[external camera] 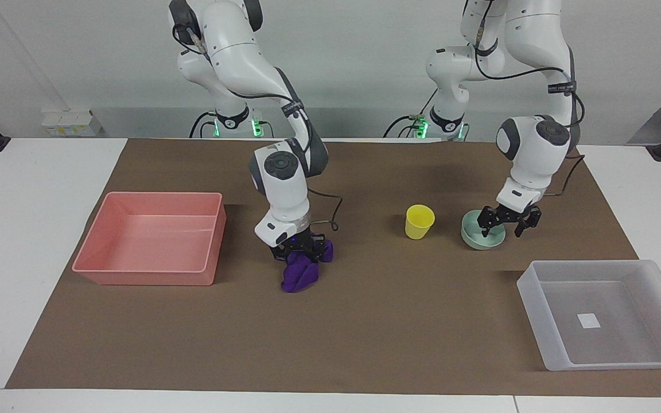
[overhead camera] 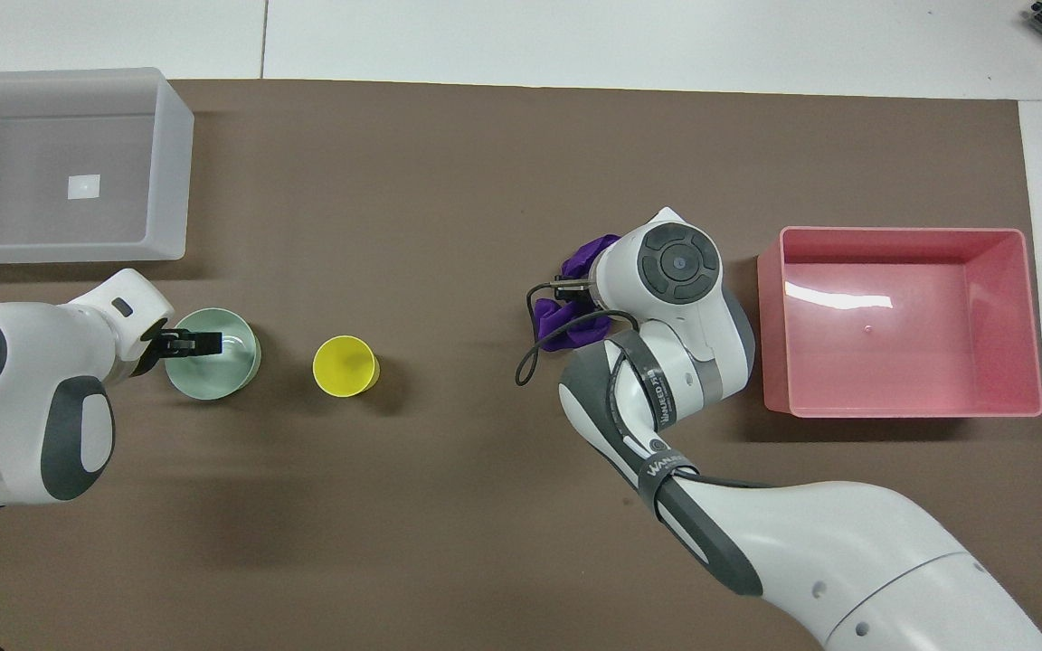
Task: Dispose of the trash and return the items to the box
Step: 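Carry the cloth into the pink tray while the left gripper lifts the bowl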
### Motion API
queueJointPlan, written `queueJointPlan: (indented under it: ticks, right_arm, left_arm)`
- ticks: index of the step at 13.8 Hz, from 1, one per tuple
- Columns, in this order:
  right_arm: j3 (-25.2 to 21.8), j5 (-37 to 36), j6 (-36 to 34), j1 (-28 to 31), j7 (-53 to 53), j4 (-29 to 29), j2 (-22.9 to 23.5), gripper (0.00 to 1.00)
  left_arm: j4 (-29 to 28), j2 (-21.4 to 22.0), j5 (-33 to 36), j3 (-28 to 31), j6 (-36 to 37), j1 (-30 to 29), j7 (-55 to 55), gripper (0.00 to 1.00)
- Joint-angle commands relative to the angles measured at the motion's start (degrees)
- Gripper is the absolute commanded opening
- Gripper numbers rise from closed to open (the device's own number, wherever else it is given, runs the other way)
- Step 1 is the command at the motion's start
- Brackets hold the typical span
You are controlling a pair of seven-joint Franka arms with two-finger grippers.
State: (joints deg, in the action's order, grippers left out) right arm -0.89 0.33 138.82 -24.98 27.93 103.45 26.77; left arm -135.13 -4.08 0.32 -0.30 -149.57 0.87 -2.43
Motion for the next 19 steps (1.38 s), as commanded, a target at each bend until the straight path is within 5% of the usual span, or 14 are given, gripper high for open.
queueJointPlan:
  ticks: [1,6,11,19]
  right_arm:
    - [0.01,0.99,0.14,-1.21,5.73,1.32,-2.42,0.00]
    - [-0.08,0.99,-4.16,-1.39,11.26,1.32,-11.37,0.00]
    - [-0.60,0.11,-16.63,3.87,9.87,1.32,-22.89,0.00]
    - [-0.51,-0.15,-17.72,25.12,-18.74,6.31,-24.93,0.00]
  left_arm:
    - [-1.10,0.48,0.47,-0.23,-2.21,0.10,1.20,0.00]
    - [1.10,-0.22,0.47,-0.23,-1.86,0.01,1.20,0.00]
    - [4.60,0.65,0.38,-0.31,2.69,0.10,1.20,0.00]
    - [18.40,1.71,0.12,-0.23,16.24,-0.69,1.38,0.00]
